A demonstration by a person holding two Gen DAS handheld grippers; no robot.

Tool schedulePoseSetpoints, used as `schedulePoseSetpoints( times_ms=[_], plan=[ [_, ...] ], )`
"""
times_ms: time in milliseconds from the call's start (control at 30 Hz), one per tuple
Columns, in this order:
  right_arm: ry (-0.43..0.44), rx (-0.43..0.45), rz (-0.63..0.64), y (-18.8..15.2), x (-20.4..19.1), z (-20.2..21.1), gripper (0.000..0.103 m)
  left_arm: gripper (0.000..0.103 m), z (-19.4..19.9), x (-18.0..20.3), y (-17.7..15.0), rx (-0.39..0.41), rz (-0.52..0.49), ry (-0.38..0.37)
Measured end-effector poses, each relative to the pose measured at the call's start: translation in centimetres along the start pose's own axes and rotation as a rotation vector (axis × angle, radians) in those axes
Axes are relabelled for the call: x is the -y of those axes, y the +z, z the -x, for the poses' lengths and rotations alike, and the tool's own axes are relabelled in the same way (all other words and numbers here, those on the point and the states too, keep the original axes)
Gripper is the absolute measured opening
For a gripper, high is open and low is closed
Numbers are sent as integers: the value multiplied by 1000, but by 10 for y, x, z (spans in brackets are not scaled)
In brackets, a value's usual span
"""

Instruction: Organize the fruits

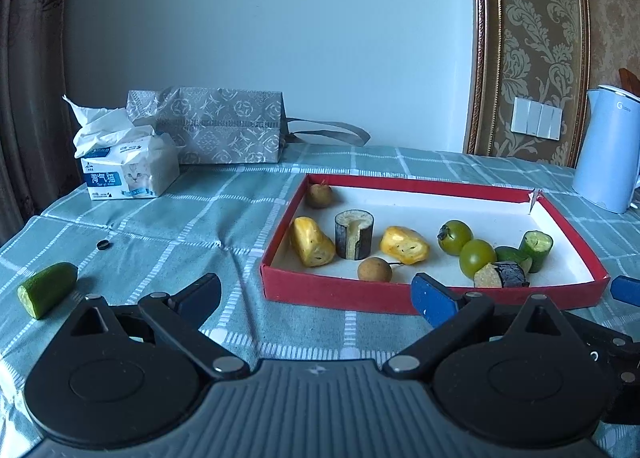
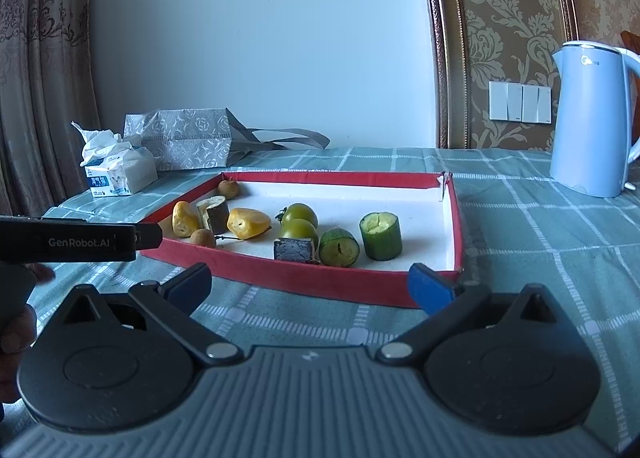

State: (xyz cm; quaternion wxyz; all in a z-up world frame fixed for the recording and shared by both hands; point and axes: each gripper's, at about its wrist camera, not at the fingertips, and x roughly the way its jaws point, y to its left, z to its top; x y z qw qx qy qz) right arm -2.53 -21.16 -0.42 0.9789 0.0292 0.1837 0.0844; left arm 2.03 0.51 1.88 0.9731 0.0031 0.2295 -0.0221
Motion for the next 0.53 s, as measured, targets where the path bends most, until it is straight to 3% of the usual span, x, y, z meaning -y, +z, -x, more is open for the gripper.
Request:
schedulePoseSetpoints(
  times_ms=[333,533],
  plan=[
    [6,5,28,0,-5,1,103,103,-7,-7,-2,-31,41,-5],
    [7,2,33,0,-6,2,103,103,-10,-7,-4,-56,40,45]
  ],
)
